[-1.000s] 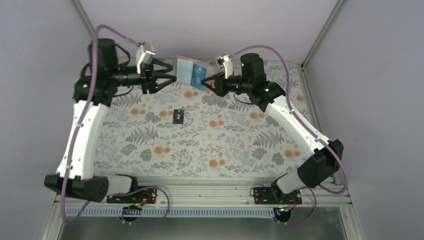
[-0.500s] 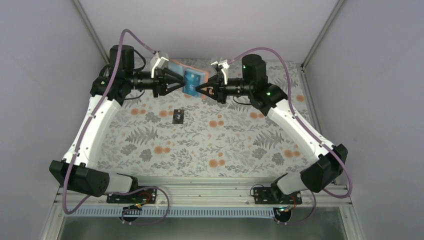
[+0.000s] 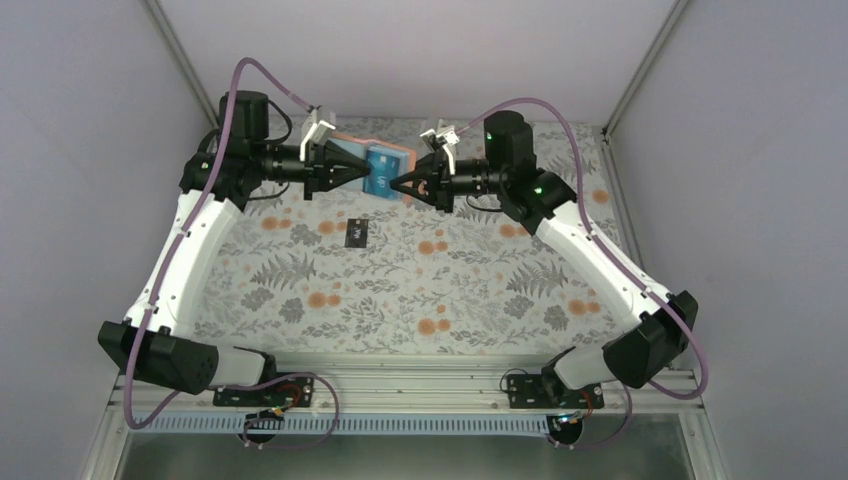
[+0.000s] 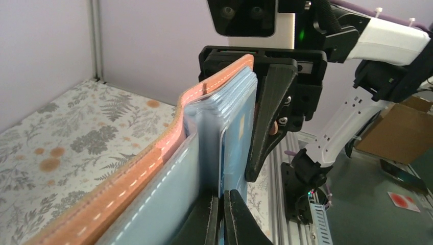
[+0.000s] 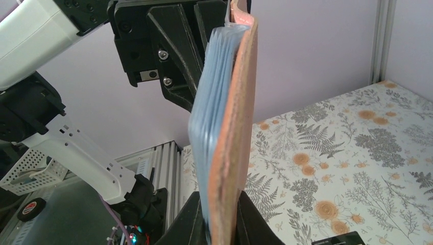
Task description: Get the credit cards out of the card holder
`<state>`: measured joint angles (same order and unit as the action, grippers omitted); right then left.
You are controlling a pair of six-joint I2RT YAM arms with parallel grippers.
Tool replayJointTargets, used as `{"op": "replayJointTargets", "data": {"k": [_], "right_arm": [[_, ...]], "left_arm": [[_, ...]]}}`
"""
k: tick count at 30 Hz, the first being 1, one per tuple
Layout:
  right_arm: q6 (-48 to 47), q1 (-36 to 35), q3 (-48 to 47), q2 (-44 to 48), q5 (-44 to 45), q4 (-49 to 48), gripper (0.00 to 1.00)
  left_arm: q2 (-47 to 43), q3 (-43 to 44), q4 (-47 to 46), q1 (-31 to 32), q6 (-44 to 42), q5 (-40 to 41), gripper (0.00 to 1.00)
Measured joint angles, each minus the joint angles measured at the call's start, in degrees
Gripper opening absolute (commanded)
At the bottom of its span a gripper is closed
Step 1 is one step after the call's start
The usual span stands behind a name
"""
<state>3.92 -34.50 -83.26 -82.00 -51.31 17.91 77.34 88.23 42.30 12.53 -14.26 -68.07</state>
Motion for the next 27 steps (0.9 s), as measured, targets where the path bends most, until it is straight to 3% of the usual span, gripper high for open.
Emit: {"op": "replayJointTargets", "data": {"k": [3,10,17,22,27], "right_arm": [[-1.0,0.0,0.5,0.7,-0.1,-0.2,0.34],[-2.1,-0.5,2.7,2.6,-0.2,-2.1,0.37],[-2.4,-0.5,3.6,3.4,-0.1,-2.7,0.23],[-2.5,-0.4,3.6,3.4,0.0,-2.7,0.04],[-2.2,-0.3,3.6,3.4,-0.6,-2.8,0.04]], "left_arm": [[0.0,0.5,1.1,0.0,-1.2,-1.6,0.02],[-0.3,0.9,3.0,-0.4,-2.1,-4.4,0.03],[-0.7,0.9,3.3,-0.9,-2.8,-5.0,0.02],[-0.9,0.9,3.7,-0.9,-3.1,-5.3,0.03],[-0.9,0.9,3.8,-0.9,-3.6,-5.5,0.03]]}}
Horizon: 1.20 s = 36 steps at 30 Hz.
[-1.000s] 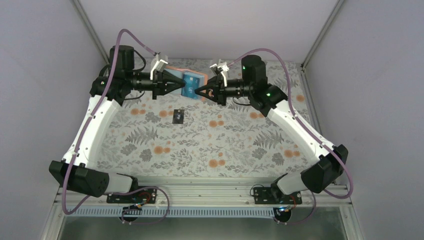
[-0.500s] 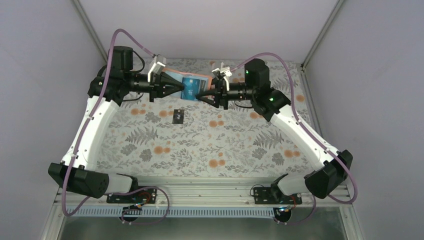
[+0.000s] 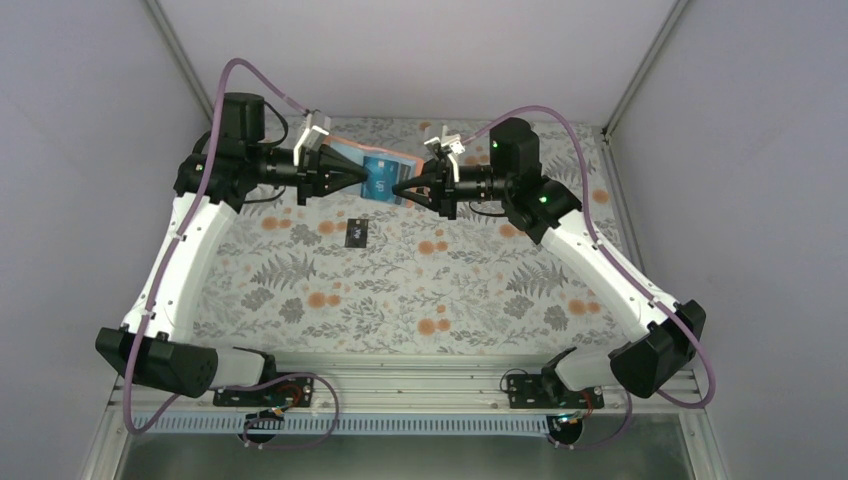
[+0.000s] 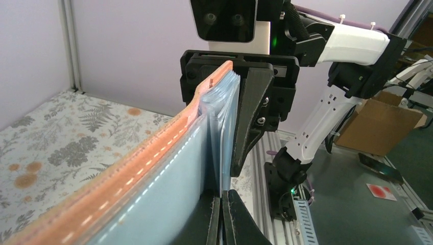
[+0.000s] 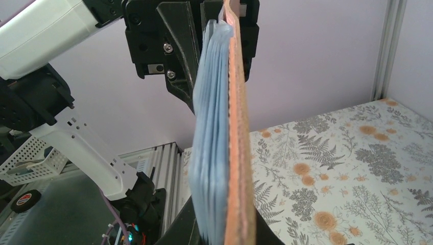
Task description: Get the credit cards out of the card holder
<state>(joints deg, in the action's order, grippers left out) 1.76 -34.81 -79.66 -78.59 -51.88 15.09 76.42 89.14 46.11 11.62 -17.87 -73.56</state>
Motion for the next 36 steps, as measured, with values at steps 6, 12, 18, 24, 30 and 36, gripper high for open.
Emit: {"op": "replayJointTargets", "data": {"k": [6,12,18,24,30,36], "right_arm": [[-0.4,0.3,0.0,0.0,-0.4,0.3,0.04],[-1.2,0.3,0.0,0.0,-1.4,0.9,0.04],[-1.8,0.3,0.0,0.0,-2.2,1.5,0.13],[-2.4,0.4,0.0,0.1,-1.7,1.9,0.26],[-2.4,0.7,0.0,0.8,-1.5,1.9,0.17],[-2.6,0.8,0.0,1.0,-1.5,2.0,0.04]], "left_arm": [[-0.3,0.0,1.4,0.0,-2.5,-0.4,0.15],[-0.7,0.0,2.9,0.0,-4.5,-0.4,0.03],[-0.7,0.0,4.2,-0.1,-6.2,-0.4,0.02],[-0.8,0.1,6.0,0.0,-7.5,-0.4,0.02],[-0.9,0.3,6.4,-0.1,-7.7,0.0,0.02],[-0.9,0.3,6.5,-0.2,-8.1,0.4,0.03]]}}
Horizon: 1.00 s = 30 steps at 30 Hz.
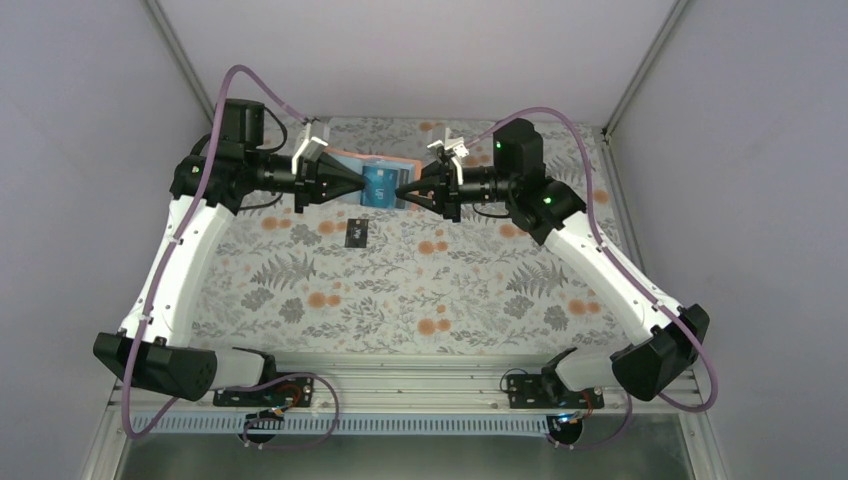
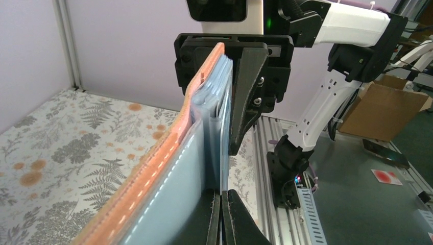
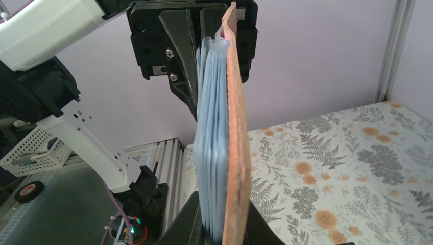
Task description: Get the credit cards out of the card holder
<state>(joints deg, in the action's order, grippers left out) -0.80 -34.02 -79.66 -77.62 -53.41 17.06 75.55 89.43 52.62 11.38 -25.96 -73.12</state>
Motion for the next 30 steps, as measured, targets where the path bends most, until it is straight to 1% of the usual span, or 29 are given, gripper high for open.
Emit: {"op": "replayJointTargets", "data": {"k": [8,15,24,30], "right_arm": [[0.4,0.9,0.1,0.0,0.4,0.1,0.04],[0.8,3.7,1.3,0.0,0.8,0.2,0.04],[0.0,3.8,2.1,1.2,-2.6,0.3,0.04],[-0.8,5.6,2.1,2.9,-3.8,0.8,0.04]], "left_arm": [[0.0,0.9,1.1,-0.7,-0.6,1.0,0.02],[-0.5,1.2,1.5,-1.6,-0.6,1.4,0.02],[-0.5,1.3,1.7,-1.6,-0.9,2.0,0.02],[-0.5,2.8,2.8,-2.4,-2.1,3.5,0.02]]}}
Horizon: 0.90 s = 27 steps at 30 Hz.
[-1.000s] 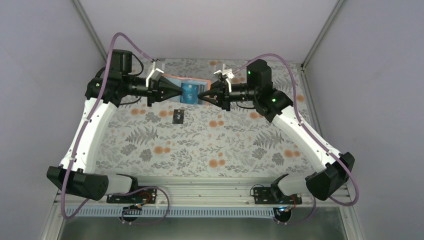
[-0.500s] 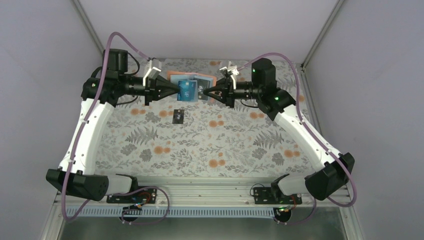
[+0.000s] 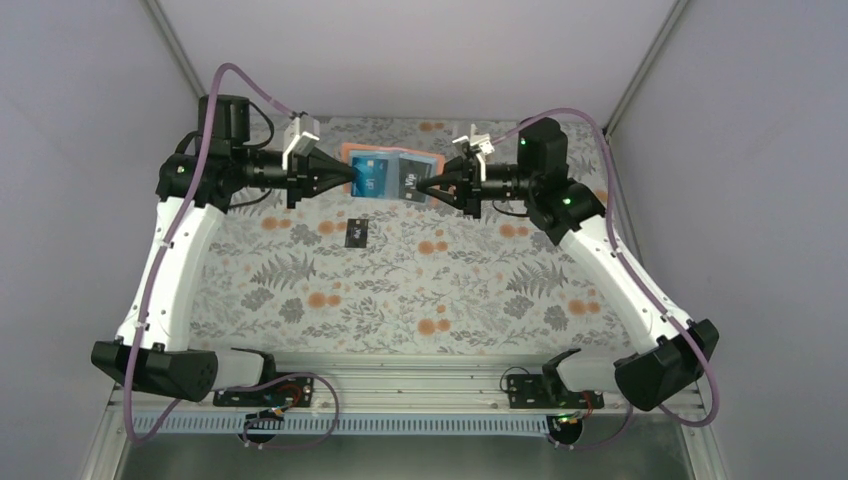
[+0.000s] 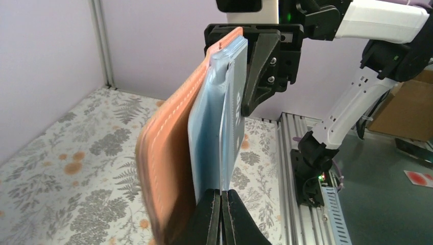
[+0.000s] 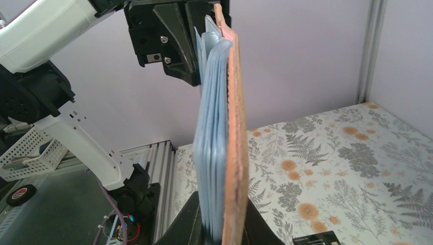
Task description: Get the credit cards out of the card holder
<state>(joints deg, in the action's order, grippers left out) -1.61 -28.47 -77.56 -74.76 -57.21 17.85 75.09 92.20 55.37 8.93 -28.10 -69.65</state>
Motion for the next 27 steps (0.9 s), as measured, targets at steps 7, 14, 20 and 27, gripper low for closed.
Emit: {"op": "replayJointTargets", "data": {"k": [7,14,20,27], "right_arm": [[0.8,4.8,1.9,0.7,-1.5,-0.5,0.04],[4.0,12.0,4.7,0.6,-1.3,-1.0,0.04],[5.1,13.5,5.1,-0.8,-0.1,-0.9,0.04],[5.3,13.6,5.6,-2.2,0.6,-0.4,0.04]], "left_arm": [[0.8,2.8,0.2,-3.6,0.1,0.8,0.02],[3.1,2.2,-0.3,-12.4,0.7,0.4,0.02],[9.3,-10.5,-2.8,-19.6,3.7,2.7,0.02],[21.8,-26.3,-1.6,-19.6,3.1,6.7,0.02]]}}
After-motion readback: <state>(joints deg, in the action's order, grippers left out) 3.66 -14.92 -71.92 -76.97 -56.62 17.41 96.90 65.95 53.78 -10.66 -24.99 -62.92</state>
